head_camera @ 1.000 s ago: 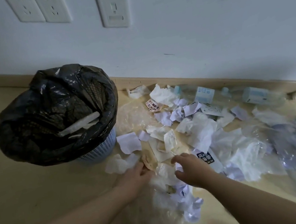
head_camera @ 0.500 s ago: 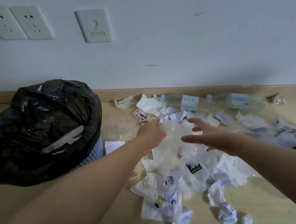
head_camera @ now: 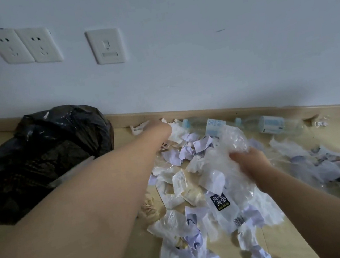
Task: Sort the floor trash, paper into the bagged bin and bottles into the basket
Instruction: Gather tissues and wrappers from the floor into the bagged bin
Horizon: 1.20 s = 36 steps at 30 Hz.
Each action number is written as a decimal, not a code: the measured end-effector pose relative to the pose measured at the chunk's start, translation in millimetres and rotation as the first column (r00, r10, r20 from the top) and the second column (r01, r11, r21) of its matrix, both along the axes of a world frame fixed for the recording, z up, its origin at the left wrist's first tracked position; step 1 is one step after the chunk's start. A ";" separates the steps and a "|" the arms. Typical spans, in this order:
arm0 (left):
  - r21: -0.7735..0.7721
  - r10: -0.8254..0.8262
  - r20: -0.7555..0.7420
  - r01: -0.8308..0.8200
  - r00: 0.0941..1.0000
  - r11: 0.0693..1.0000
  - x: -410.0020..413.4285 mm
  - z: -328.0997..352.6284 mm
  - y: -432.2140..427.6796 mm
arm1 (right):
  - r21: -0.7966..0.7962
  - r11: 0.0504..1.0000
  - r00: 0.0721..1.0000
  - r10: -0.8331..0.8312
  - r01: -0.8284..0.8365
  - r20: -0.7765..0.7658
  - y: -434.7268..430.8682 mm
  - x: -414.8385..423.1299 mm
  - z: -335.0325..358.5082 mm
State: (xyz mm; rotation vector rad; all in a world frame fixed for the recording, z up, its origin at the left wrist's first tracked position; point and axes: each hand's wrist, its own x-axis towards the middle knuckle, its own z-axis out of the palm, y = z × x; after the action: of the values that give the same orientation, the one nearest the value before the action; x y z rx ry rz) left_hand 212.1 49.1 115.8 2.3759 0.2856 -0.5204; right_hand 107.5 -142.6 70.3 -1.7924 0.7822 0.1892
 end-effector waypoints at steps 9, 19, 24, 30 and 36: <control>0.168 0.130 -0.063 -0.118 0.990 0.979 -34.6 -98.6 42.8 | -0.010 0.989 0.985 0.143 -0.145 -0.097 1.5 -15.3 -11.7; 0.195 0.049 -0.248 0.000 0.967 0.981 -37.4 -108.4 27.7 | 0.002 0.973 0.962 0.229 -0.232 -0.146 5.2 -35.1 -25.4; 0.412 -0.163 -0.368 0.317 0.915 0.854 -41.5 -106.7 18.2 | -0.016 0.975 0.967 0.216 -0.220 -0.133 -1.2 -32.6 -22.8; 0.260 0.053 -0.083 -0.030 0.995 0.965 -33.4 -111.3 38.1 | -0.016 0.978 0.967 0.205 -0.210 -0.149 1.7 -32.6 -22.3; 0.482 -0.075 -0.315 0.227 0.946 0.846 -16.9 -118.3 32.7 | 0.000 0.972 0.962 0.233 -0.235 -0.142 18.4 -29.9 -27.9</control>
State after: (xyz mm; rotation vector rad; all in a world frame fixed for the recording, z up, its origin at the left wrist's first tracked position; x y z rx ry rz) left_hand 195.2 81.8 -2.5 2.8570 0.4074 -0.9723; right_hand 77.6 -124.2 42.4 -1.9010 0.6701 0.4718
